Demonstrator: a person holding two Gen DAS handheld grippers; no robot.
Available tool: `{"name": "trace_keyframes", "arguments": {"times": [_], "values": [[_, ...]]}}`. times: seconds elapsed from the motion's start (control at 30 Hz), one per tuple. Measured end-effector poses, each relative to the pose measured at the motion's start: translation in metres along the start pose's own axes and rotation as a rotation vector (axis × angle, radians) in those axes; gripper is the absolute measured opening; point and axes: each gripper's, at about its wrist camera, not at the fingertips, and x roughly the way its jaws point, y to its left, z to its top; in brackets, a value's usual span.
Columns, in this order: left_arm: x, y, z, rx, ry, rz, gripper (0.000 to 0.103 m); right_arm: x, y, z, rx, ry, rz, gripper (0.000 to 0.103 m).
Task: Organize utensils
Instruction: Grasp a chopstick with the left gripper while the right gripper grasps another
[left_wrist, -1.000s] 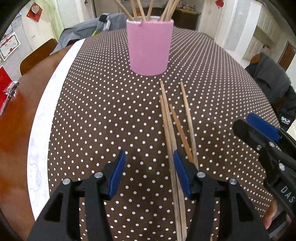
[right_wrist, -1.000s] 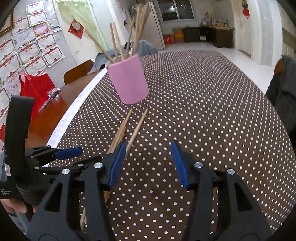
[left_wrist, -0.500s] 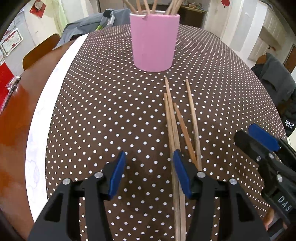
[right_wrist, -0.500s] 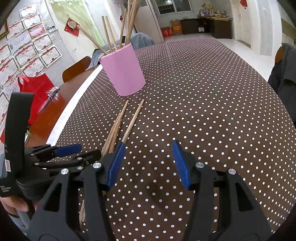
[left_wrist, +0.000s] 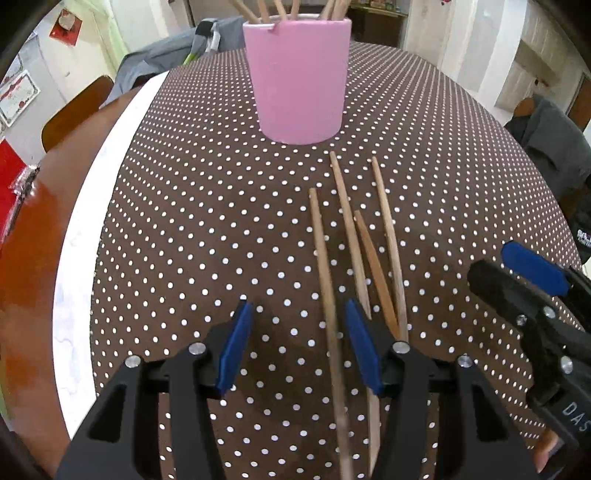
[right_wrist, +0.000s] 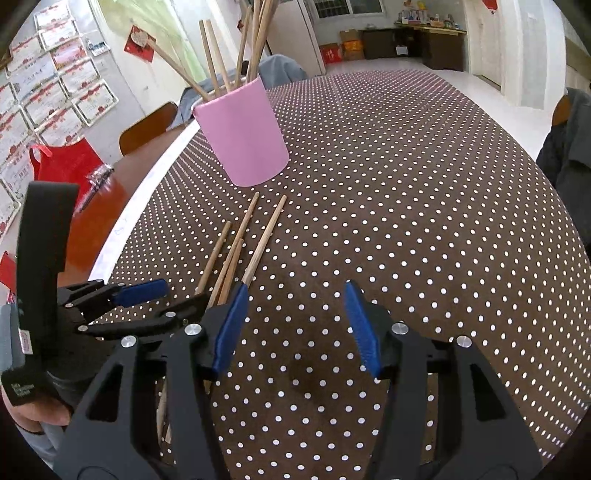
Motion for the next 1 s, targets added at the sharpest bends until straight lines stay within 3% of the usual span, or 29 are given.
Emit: {"name": "trace_keyframes", "arguments": {"times": [0.13,0.17,0.37,0.6,0.77,0.83,0.87,0.9,1.0], "values": [[0.000,0.005,0.003,-0.023,-0.015,0.000,0.012,0.014,0.007,0.010,-0.008,0.066,0.008,0.054],[0.000,0.008,0.003,-0.035,-0.017,-0.010,0.008,0.016,0.009,0.012,-0.010,0.077,0.011,0.054],[0.000,0.032,0.001,-0.090,-0.036,-0.061,0.006,0.041,0.025,0.021,-0.030,0.158,-0.004,0.054],[-0.004,0.046,-0.003,-0.116,-0.054,-0.086,0.006,0.058,0.041,0.030,-0.068,0.179,-0.105,0.053],[-0.002,0.048,-0.002,-0.126,-0.054,-0.100,0.006,0.074,0.066,0.034,-0.175,0.197,-0.206,0.052],[-0.004,0.047,-0.002,-0.124,-0.058,-0.111,0.006,0.080,0.074,0.037,-0.200,0.205,-0.221,0.047],[-0.005,0.046,-0.002,-0.122,-0.060,-0.115,0.006,0.082,0.076,0.039,-0.208,0.211,-0.226,0.036],[-0.006,0.046,-0.001,-0.121,-0.062,-0.121,0.006,0.082,0.078,0.042,-0.220,0.216,-0.230,0.018],[-0.009,0.047,-0.002,-0.124,-0.066,-0.133,0.006,0.086,0.079,0.049,-0.218,0.236,-0.208,0.015]]}}
